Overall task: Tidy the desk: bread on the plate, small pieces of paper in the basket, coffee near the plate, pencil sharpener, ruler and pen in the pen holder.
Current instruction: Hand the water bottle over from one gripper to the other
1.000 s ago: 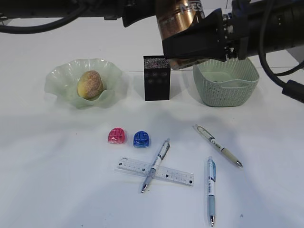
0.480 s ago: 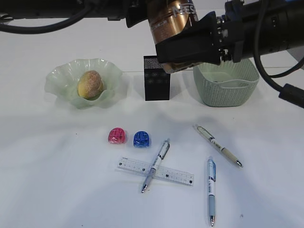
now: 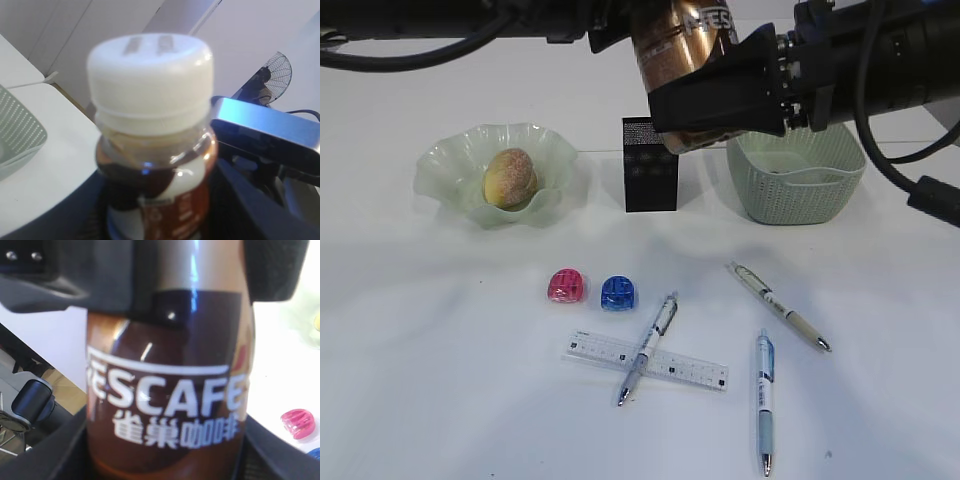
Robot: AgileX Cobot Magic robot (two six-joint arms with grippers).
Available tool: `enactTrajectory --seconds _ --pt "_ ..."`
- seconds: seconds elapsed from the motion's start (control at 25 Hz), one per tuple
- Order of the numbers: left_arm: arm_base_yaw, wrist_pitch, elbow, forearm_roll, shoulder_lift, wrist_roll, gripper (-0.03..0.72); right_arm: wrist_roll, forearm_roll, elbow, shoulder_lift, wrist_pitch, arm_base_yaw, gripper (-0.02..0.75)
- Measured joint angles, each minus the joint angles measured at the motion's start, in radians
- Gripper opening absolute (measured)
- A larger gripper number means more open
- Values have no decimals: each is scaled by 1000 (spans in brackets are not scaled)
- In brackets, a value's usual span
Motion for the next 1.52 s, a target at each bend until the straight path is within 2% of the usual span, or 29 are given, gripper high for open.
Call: enactTrajectory --seconds 0.12,0.28,1.52 --pt "0 0 0 0 0 0 337 -2 -2 0 0 0 0 496" --pt "0 2 0 0 0 0 316 -7 -2 0 0 0 0 497" --pt "0 4 -2 -2 0 0 313 -13 6 0 0 -2 0 498"
